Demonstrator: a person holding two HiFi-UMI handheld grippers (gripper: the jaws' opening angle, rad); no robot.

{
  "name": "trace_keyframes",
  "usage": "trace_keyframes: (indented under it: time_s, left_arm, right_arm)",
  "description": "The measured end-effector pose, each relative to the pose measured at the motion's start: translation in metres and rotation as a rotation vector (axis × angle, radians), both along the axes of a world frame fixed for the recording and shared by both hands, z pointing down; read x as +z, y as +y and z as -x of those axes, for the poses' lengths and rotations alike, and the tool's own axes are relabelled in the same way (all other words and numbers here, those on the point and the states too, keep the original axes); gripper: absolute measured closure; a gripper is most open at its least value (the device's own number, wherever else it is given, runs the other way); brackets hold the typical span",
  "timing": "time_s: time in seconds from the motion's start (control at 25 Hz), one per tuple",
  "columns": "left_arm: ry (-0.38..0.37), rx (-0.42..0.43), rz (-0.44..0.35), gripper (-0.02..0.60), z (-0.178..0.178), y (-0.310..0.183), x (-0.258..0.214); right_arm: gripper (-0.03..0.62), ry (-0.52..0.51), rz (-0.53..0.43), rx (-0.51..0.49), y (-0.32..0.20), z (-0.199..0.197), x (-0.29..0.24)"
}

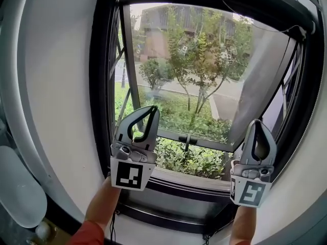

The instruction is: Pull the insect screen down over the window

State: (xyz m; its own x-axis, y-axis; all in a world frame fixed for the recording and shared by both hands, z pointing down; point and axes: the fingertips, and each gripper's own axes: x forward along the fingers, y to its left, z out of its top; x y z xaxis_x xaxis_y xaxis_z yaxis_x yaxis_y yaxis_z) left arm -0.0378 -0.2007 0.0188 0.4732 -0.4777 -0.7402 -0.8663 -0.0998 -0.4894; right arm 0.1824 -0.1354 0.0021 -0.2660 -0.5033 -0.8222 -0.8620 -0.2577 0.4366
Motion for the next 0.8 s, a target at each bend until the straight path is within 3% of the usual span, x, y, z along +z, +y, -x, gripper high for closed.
trace_keyframes:
  time_s: [0.16,0.52,0.8]
  left_arm:
    - [-0.030,-0.015,0.012,0.575,-0.003,-0.011,-0.012]
    - [-0.010,-0.043,0.017,0.575,0.001,-0.024,-0.051]
    - [-0.041,-0.090,-0.045,0.575,-0.003,-0.025,-0.095]
  right_arm:
    - [0.583,0.020,-0.017,0.010,0.001,0.002,-0.018]
    - [0.583,0.051,-0.008,0.012,-0.010,0.005,-0.049]
    - [0.583,0.133,-0.001,0.142,-0.022,0.011,-0.095]
